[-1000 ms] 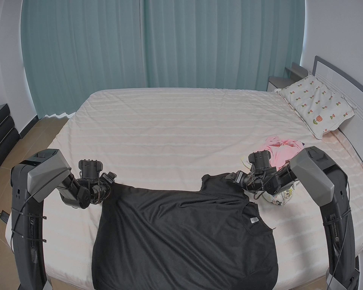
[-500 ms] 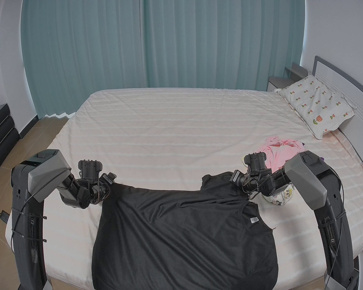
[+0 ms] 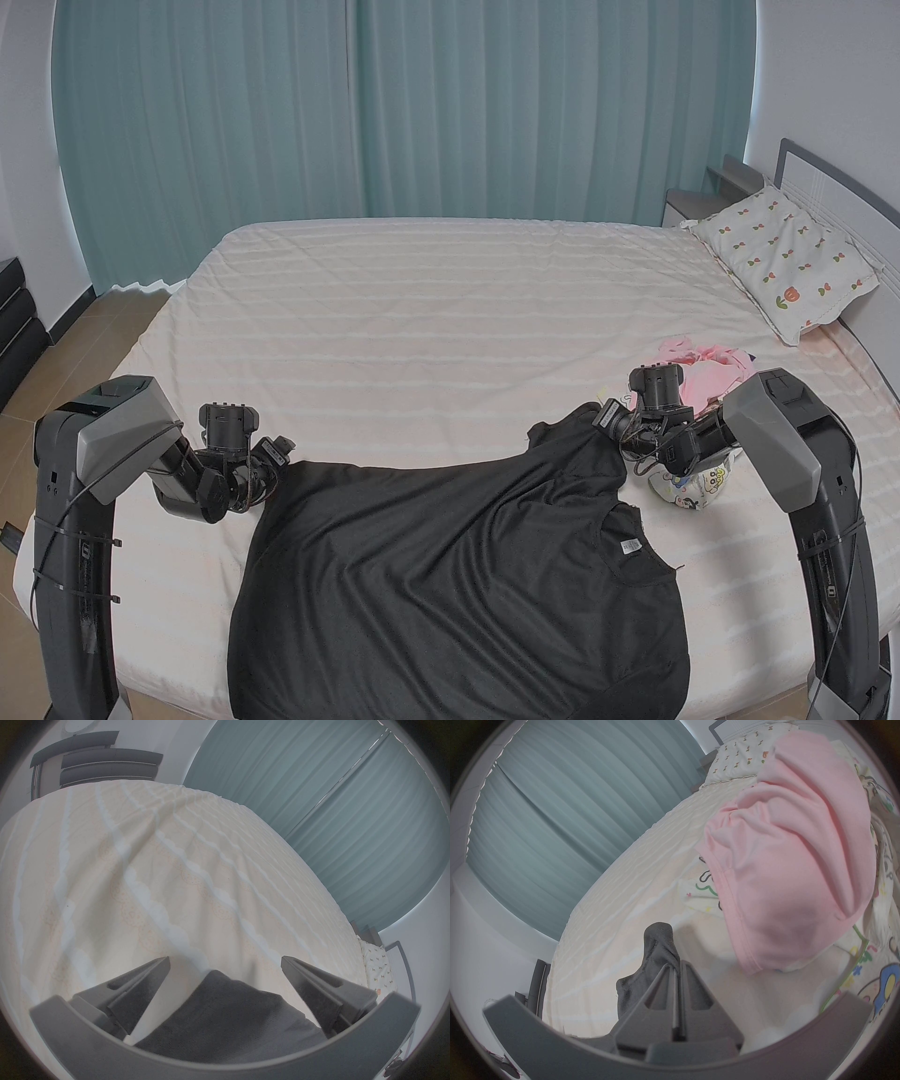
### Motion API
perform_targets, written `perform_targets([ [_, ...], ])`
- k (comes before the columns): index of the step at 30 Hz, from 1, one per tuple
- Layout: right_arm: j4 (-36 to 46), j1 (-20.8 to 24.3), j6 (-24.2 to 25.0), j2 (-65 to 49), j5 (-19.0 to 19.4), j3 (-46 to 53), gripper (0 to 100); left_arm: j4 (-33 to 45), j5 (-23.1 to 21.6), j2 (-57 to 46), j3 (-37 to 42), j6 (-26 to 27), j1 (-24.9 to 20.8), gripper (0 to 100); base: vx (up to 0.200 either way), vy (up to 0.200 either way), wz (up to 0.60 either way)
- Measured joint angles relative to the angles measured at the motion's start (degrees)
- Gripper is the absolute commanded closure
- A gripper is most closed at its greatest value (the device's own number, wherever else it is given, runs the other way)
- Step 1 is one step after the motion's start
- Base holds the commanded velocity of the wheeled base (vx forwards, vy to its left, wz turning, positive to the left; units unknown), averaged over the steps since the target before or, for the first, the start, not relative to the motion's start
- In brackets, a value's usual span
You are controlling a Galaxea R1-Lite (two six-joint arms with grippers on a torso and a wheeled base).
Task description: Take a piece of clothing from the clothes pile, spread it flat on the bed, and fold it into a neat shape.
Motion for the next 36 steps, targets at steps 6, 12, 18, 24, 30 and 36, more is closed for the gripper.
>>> perform_targets([
  [6, 0.0, 0.2, 0.0, 0.0, 0.0, 0.0, 100, 0.0, 0.0, 0.2, -0.4, 0.2, -1.0, 0, 0.0, 0.0, 0.0],
  [12, 0.0, 0.2, 0.1, 0.0, 0.0, 0.0, 100, 0.1, 0.2, 1.2, -1.2, 3.4, -1.7, 100, 0.0, 0.0, 0.0],
  [18, -0.5, 0.1, 0.1, -0.2, -0.2, 0.2, 100, 0.4, 1.5, 2.4, -3.5, 4.2, -1.3, 100, 0.0, 0.0, 0.0],
  [24, -5.7, -0.1, 0.0, -0.9, -0.8, 0.0, 100, 0.4, 5.1, 2.8, -8.4, 4.2, 0.1, 100, 0.0, 0.0, 0.0],
  [30, -9.9, -0.2, -0.5, -1.1, -1.0, -0.4, 100, 2.1, 6.7, 3.2, -13.6, 5.1, 1.0, 100, 0.0, 0.0, 0.0],
  [36, -11.5, -0.1, -1.2, 0.0, -1.1, -3.2, 100, 2.8, 7.6, 5.6, -18.9, 5.8, 1.2, 100, 0.0, 0.0, 0.0],
])
